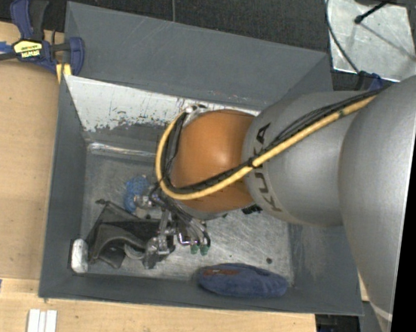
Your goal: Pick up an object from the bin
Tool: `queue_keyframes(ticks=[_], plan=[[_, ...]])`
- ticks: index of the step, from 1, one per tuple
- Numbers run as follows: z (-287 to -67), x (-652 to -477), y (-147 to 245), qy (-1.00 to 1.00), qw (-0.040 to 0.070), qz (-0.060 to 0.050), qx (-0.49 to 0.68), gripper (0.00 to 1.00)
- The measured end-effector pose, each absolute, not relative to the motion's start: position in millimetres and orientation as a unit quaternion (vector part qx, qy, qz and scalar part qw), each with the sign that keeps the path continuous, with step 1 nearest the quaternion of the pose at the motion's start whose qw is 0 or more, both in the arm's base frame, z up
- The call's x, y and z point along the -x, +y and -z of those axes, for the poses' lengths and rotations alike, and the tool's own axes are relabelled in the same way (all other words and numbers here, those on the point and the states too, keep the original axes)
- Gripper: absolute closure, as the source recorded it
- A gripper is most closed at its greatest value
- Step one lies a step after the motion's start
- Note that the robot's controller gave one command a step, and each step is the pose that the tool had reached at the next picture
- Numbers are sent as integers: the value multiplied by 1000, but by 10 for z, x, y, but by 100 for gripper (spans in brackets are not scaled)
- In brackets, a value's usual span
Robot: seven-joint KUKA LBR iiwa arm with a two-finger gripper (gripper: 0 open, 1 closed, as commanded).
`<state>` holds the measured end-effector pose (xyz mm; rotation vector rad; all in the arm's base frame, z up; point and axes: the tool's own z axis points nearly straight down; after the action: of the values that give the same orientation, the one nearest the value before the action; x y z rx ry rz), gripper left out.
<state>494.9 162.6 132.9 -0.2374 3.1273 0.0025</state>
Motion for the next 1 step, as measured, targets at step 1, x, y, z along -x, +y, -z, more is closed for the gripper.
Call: queue_keyframes(ticks=[1], plan=[[-946,-5087,1583,996,3,-1,90,0]])
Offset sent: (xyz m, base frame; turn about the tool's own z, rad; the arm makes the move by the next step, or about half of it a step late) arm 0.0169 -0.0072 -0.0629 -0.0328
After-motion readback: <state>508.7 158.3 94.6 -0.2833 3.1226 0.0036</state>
